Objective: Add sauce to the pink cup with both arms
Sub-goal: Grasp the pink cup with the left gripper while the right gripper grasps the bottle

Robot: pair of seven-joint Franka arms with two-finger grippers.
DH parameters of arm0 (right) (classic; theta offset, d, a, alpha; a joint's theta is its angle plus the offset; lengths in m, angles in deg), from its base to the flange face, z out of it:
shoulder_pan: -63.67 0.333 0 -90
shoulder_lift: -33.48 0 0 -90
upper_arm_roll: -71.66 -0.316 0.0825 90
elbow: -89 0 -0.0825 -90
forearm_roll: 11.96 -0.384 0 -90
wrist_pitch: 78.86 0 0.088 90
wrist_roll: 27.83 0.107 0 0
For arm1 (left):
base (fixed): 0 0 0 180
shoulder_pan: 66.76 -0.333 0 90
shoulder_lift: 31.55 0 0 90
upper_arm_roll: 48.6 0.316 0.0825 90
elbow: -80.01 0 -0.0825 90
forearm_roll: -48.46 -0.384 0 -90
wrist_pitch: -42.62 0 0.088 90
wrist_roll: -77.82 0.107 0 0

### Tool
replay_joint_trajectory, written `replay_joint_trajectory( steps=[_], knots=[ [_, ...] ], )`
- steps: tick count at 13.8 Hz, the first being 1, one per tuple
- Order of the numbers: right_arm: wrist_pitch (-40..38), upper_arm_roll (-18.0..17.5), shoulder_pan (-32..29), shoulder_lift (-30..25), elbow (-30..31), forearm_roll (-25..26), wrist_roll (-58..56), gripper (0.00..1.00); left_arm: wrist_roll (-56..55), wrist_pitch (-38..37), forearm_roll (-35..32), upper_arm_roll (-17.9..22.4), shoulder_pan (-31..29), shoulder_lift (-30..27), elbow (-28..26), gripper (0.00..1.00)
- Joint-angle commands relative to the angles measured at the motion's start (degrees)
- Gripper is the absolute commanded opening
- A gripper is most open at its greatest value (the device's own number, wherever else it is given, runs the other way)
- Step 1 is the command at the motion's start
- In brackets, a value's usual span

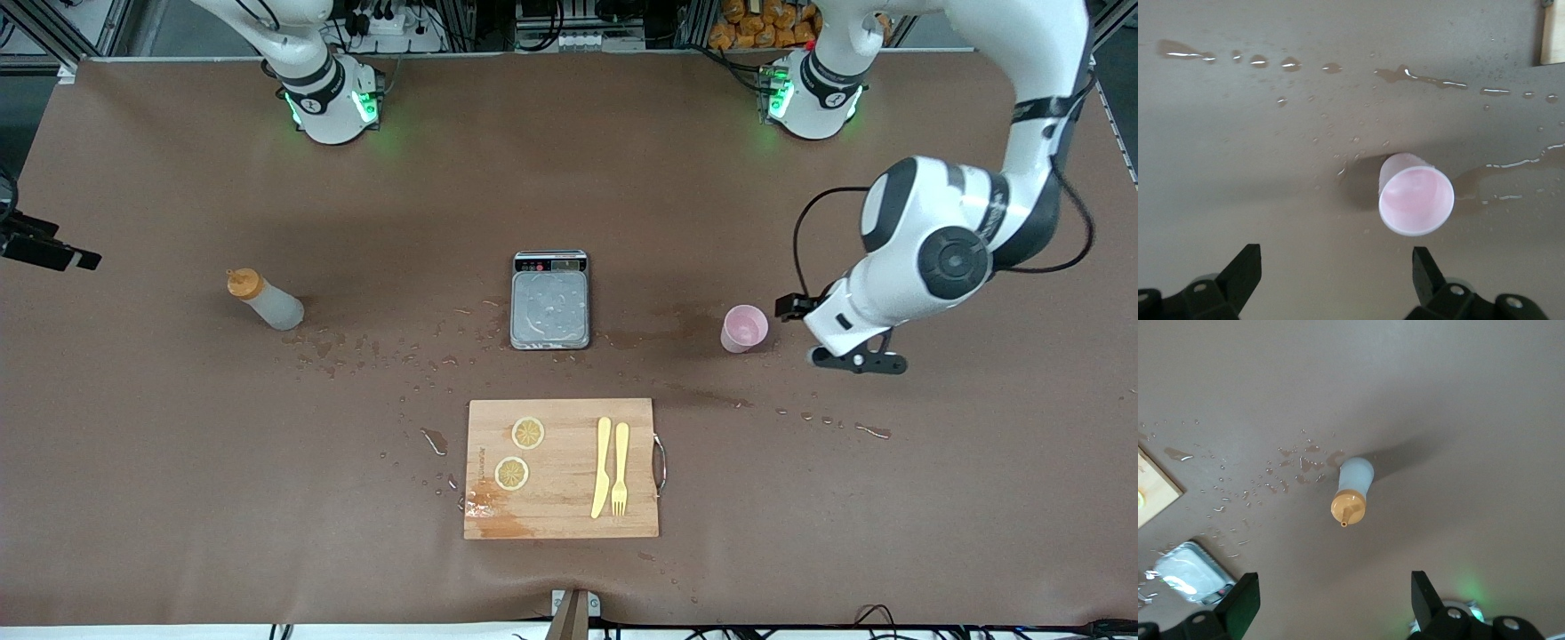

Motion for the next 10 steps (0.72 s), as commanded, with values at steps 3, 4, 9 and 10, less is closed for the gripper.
replay_joint_trajectory(
  steps=[3, 4, 9, 10],
  knots=[
    [-4.6, -0.7, -9.8, 5.2, -0.5, -10.6, 1.6, 1.0, -0.1, 9.9, 1.0, -0.6, 0.6, 4.0, -4.0, 1.0],
    [-5.4, -0.7, -11.1, 6.1, 0.0, -12.8, 2.4, 1.0, -0.1, 10.0, 1.0, -0.6, 0.6, 5.0, -4.1, 1.0],
    [-8.3, -0.7, -15.8, 11.1, 1.7, -22.1, 13.9, 1.0, -0.1, 10.0, 0.9, -0.7, 1.7, 9.1, -4.7, 1.0],
    [-8.6, -0.7, -16.1, 12.0, 2.0, -23.0, 15.6, 1.0, -0.1, 10.4, 0.9, -0.7, 1.9, 9.9, -4.4, 1.0]
  ],
)
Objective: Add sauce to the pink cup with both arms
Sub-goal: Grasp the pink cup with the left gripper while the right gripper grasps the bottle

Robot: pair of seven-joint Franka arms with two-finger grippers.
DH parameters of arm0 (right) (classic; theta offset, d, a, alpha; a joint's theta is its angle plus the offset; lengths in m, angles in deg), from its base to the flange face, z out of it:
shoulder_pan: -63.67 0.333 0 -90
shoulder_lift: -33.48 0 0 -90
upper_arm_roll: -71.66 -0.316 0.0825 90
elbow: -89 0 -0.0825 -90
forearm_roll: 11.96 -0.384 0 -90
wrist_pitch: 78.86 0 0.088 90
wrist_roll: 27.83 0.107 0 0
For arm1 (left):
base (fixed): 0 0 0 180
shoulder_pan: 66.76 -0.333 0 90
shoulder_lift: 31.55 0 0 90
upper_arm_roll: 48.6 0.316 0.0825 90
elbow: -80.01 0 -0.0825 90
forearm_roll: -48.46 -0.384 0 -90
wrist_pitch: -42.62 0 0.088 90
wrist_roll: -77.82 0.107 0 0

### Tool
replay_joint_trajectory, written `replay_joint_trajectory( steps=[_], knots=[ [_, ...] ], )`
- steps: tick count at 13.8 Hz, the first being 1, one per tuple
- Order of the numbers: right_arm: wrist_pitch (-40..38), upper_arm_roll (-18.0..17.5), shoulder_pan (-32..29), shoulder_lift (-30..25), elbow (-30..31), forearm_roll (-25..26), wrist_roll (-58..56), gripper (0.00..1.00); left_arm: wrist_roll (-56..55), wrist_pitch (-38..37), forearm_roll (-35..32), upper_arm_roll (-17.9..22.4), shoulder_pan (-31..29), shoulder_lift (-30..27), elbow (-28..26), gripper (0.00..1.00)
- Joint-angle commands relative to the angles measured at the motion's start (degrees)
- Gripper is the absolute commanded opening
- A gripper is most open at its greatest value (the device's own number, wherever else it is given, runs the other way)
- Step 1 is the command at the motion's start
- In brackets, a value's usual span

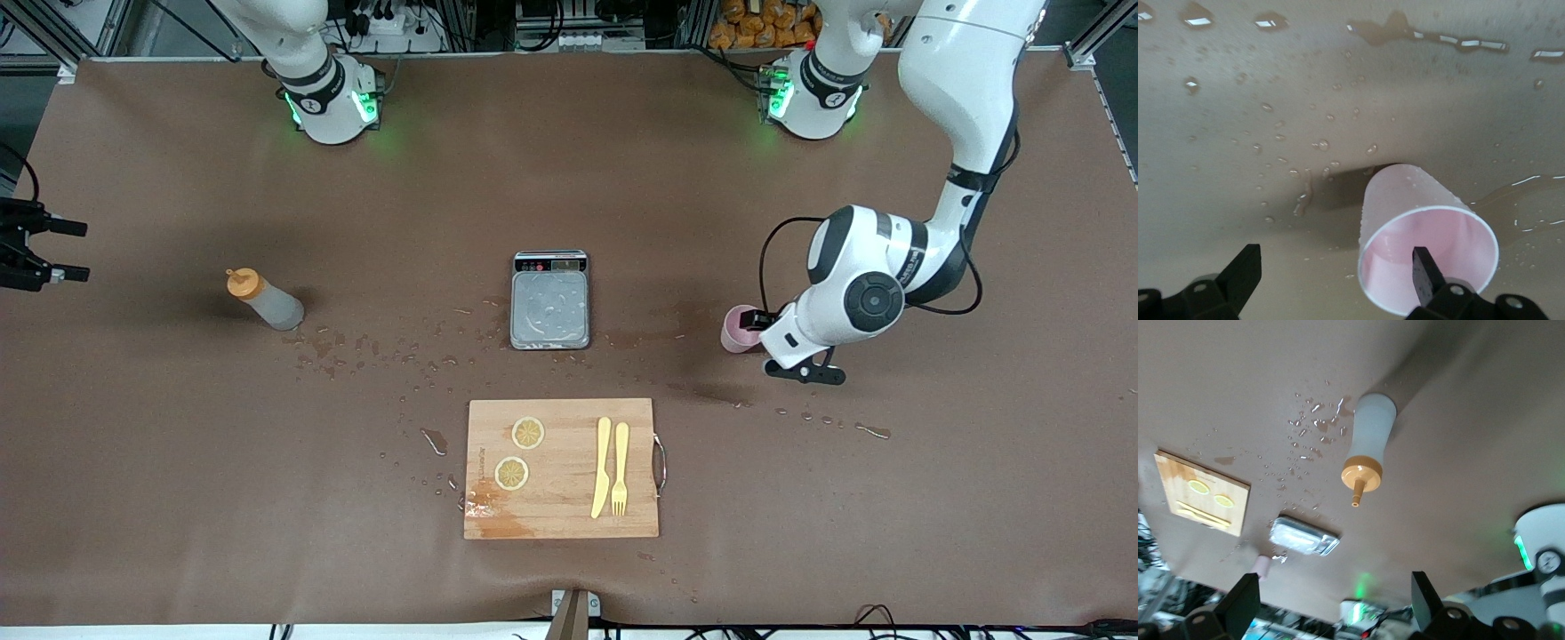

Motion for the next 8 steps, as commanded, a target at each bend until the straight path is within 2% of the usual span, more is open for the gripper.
replay_joint_trajectory(
  steps=[1, 2, 3, 8],
  knots=[
    [-1.2, -0.9, -2.5, 2.5, 0.6, -3.7, 5.1, 1.0, -0.1, 1.9, 1.0, 0.0, 0.7, 1.2, 0.2, 0.6],
    [-1.2, -0.9, -3.0, 3.1, 1.3, -4.0, 5.4, 1.0, -0.1, 2.1, 0.9, 0.0, 0.7, 1.5, 0.2, 0.08],
    [-1.2, -0.9, -3.2, 3.7, 2.1, -4.5, 5.5, 1.0, -0.1, 2.1, 0.9, 0.0, 0.7, 1.6, 0.2, 0.0],
    [1.5, -0.9, -4.7, 6.6, 7.3, -7.4, 4.0, 1.0, -0.2, 2.6, 1.1, 0.0, 0.6, 1.3, 0.3, 0.0]
  ],
)
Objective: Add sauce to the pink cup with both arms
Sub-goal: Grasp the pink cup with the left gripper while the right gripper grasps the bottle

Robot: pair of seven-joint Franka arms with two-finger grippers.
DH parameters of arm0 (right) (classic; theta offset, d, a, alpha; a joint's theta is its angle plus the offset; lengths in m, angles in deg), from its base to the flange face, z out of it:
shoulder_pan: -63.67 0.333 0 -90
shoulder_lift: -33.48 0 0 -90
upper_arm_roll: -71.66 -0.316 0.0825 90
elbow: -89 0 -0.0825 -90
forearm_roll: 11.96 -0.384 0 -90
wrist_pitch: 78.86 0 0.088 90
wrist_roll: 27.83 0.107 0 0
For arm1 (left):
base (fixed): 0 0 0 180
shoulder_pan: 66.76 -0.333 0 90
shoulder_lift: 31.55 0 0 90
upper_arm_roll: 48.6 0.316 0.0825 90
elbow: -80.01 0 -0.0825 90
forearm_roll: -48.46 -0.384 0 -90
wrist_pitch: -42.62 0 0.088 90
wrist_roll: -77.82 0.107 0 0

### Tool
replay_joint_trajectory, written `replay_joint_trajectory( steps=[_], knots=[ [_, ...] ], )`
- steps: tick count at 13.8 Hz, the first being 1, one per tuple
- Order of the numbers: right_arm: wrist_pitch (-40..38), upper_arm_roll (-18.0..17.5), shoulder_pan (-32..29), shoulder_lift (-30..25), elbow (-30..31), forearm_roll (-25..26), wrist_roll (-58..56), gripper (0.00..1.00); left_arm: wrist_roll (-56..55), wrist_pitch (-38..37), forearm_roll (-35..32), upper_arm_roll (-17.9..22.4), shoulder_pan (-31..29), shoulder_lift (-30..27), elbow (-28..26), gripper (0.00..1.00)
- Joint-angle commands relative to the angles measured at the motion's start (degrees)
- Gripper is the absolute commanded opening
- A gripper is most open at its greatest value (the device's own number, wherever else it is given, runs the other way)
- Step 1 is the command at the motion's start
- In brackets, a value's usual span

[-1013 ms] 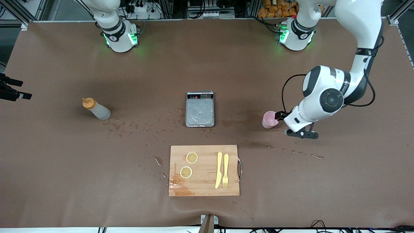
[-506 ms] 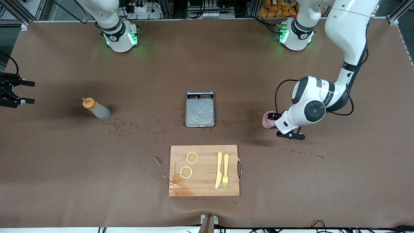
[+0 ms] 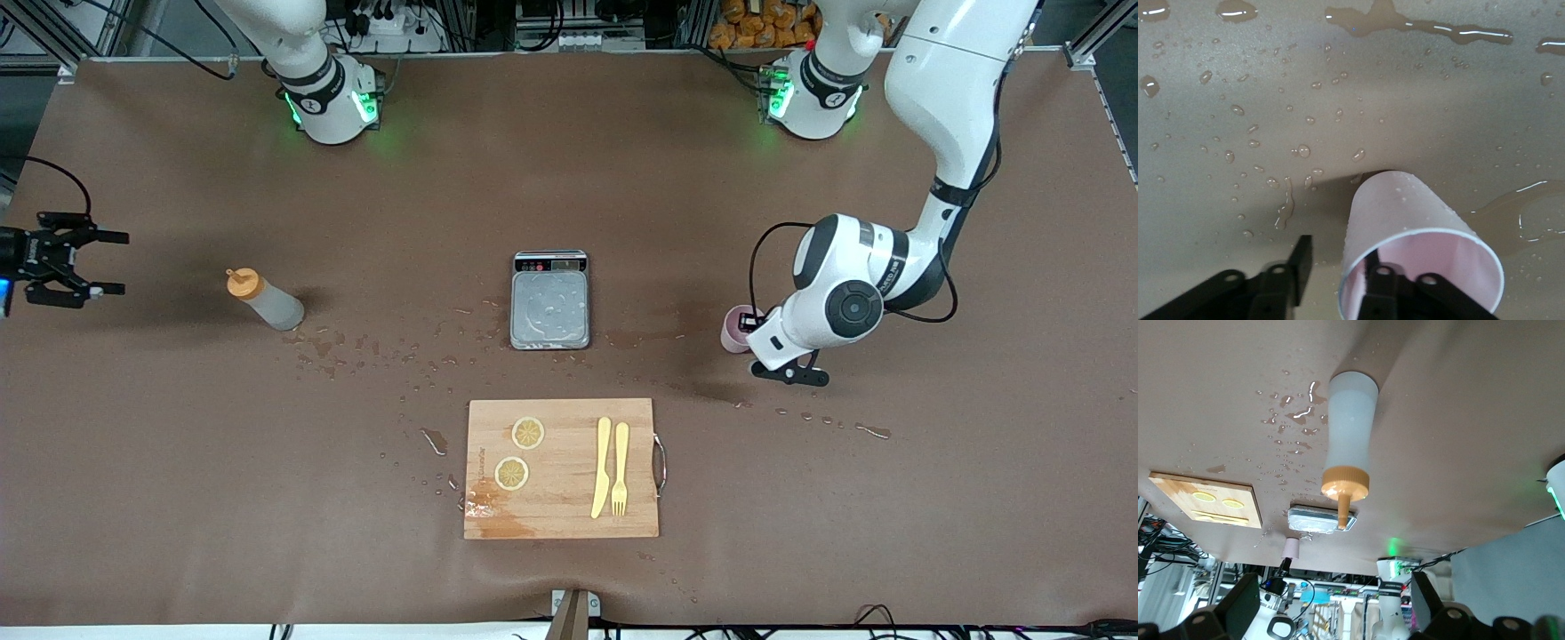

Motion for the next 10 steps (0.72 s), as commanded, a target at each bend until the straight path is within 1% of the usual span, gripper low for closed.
replay_joint_trajectory(
  steps=[1, 4, 5, 7, 9, 10],
  knots=[
    [1.3, -0.9, -1.7, 0.5, 3.2, -3.1, -0.1, 1.0, -1.1, 1.2, 1.4, 0.0, -0.3, -1.3, 0.3, 0.0],
    [2.3, -0.9, -2.9, 2.7, 4.7, -5.8, -0.1, 1.0, -5.3, 1.2, 2.6, -0.5, -0.2, -3.9, 1.0, 0.0],
    [3.5, -0.9, -2.9, 3.3, 5.4, -6.9, -0.1, 1.0, -7.4, 1.2, 2.6, -1.8, -0.3, -4.0, 1.3, 0.0],
    [7.8, -0.9, -2.7, 4.3, 8.1, -7.7, -0.1, 1.0, -16.5, 1.2, 3.2, -5.5, -0.3, -4.4, 3.7, 0.0],
    [10.0, -0.9, -2.1, 6.8, 9.4, -7.7, -0.1, 1.0, -24.9, 1.2, 3.2, -10.6, 0.1, -4.0, 5.3, 0.0],
    [10.8, -0.9, -2.3, 8.0, 10.0, -7.7, -0.4, 1.0, -27.5, 1.2, 3.2, -12.2, 1.0, -3.6, 6.4, 0.0]
  ],
)
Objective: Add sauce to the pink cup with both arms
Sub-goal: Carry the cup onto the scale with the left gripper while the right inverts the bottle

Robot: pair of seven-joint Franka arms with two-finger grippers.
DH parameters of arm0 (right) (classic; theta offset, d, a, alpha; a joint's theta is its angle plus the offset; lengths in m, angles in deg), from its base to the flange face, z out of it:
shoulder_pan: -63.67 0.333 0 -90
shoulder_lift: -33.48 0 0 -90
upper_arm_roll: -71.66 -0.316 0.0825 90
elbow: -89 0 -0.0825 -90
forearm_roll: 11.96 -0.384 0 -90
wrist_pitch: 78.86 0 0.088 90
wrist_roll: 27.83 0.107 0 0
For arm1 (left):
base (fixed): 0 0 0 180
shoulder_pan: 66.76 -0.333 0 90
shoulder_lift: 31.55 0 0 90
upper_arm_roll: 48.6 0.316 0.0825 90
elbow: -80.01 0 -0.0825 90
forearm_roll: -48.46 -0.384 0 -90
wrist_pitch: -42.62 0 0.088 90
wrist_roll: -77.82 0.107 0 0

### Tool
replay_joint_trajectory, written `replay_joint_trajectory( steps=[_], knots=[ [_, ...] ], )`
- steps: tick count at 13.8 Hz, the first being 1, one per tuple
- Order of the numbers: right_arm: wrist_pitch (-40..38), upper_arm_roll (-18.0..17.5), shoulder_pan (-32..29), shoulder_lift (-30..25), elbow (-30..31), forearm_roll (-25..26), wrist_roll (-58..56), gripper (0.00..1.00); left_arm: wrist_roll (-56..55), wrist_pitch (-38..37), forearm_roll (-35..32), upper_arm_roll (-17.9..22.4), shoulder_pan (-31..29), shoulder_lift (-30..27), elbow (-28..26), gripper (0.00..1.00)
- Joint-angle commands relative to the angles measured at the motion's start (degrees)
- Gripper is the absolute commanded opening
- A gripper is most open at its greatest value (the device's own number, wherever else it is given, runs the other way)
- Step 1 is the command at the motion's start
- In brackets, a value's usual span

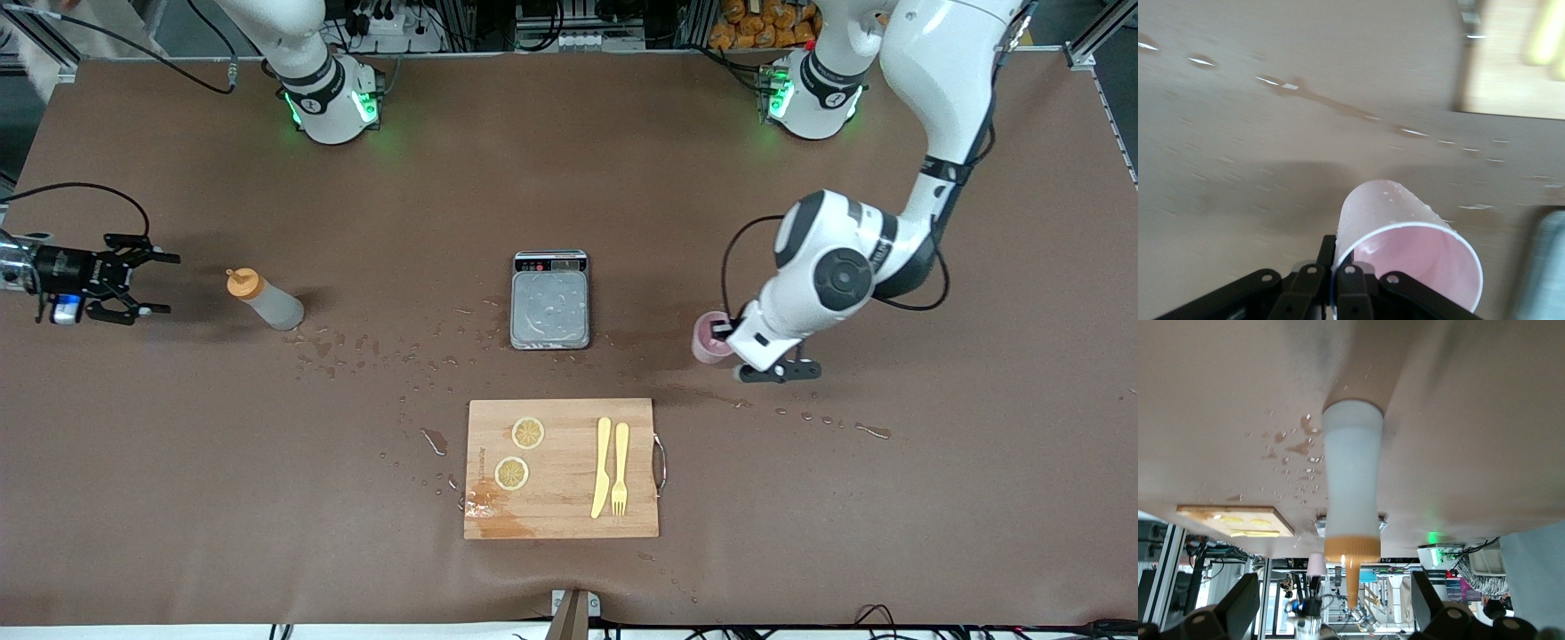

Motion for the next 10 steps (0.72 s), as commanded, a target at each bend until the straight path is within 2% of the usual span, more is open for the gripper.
replay_joint_trajectory(
  steps=[1, 6, 10],
  knots=[
    [1.5, -0.7, -1.0, 3.7, 1.6, -2.0, -2.6, 1.0, -8.2, -0.2, 1.1, -3.5, 3.1, 0.1, 2.9, 0.0],
    [2.0, -0.7, -0.5, 8.7, 1.7, -5.6, -5.2, 1.0, -20.6, 0.2, 0.0, -2.8, 15.5, 6.7, 11.3, 0.0],
    [1.9, -0.7, 2.6, 10.0, 2.8, -7.1, -7.1, 1.0, -24.0, 0.2, -10.7, -2.9, 18.9, 7.6, 11.4, 0.0]
  ],
)
